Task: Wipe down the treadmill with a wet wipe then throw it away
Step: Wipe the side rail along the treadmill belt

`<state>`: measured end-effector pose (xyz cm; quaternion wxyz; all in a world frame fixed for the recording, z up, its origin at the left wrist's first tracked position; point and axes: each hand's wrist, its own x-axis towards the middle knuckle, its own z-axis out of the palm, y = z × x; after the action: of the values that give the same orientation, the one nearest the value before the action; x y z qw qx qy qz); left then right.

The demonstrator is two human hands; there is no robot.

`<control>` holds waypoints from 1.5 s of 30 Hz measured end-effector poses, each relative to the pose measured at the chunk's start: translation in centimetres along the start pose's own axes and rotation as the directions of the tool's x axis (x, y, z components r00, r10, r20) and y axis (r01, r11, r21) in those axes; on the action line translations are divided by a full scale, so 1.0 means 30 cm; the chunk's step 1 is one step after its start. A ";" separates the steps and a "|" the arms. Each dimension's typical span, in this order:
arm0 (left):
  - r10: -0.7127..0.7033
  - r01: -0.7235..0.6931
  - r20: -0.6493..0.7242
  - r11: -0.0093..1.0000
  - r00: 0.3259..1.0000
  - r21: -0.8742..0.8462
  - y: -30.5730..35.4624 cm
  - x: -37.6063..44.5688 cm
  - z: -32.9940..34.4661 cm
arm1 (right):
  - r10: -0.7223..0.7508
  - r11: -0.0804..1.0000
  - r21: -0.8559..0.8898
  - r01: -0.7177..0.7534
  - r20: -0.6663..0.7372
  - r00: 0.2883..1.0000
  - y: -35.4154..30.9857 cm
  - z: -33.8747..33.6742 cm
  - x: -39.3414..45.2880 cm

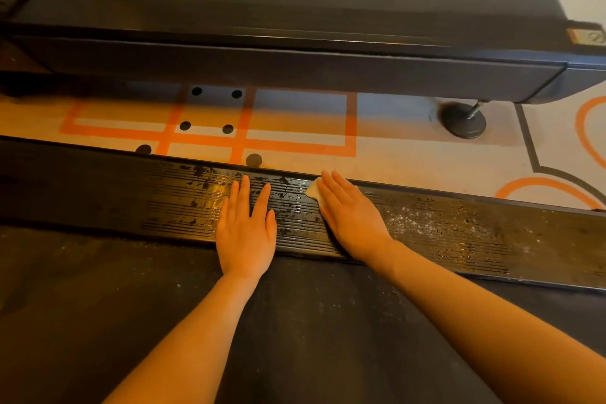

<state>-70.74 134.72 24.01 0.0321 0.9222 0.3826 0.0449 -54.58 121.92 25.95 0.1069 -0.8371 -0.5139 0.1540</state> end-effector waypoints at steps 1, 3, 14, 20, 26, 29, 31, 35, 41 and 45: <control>0.003 -0.003 -0.010 1.000 1.000 0.000 0.000 0.000 0.000 | -0.019 1.000 -0.014 0.019 0.016 1.000 0.004 -0.011 0.021; 0.013 -0.013 -0.025 1.000 1.000 0.002 0.002 0.001 -0.003 | -0.050 0.998 -0.039 0.052 0.034 0.998 0.012 -0.019 0.050; 0.014 -0.014 0.000 1.000 1.000 -0.023 -0.001 0.001 -0.010 | 0.060 0.998 0.011 -0.060 0.023 0.998 0.113 -0.049 -0.007; 0.005 -0.003 0.022 0.995 1.000 -0.098 0.012 0.012 -0.019 | 0.088 0.996 -0.002 -0.088 -0.023 0.996 0.108 -0.036 -0.036; 0.064 -0.055 0.105 0.994 0.992 -0.091 0.113 0.057 -0.034 | 0.146 0.985 0.095 -0.141 -0.047 0.988 0.070 0.031 -0.157; 0.086 -0.069 0.121 0.988 0.989 -0.140 0.179 0.063 -0.019 | 0.175 0.981 0.116 -0.157 -0.159 0.972 0.042 0.090 -0.239; 0.104 -0.087 0.121 0.986 0.987 -0.140 0.211 0.047 0.001 | 0.202 0.979 0.069 -0.192 -0.206 0.958 0.031 0.126 -0.280; 0.096 -0.088 0.106 0.993 0.990 -0.082 0.227 0.020 0.016 | 0.254 0.967 0.056 -0.247 -0.218 0.942 0.026 0.153 -0.310; 0.219 -0.213 0.102 0.975 0.970 -0.071 0.226 -0.001 0.032 | 0.291 0.956 0.086 -0.281 -0.157 0.944 0.069 0.090 -0.231; 0.228 -0.227 0.014 0.973 0.974 -0.039 0.222 -0.012 0.055 | 0.252 0.966 0.101 -0.238 -0.156 0.955 0.093 0.061 -0.224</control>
<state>-66.12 129.72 22.97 0.0475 0.9596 0.2734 0.0467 -55.81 114.72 24.30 0.1638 -0.8993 -0.3886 0.1157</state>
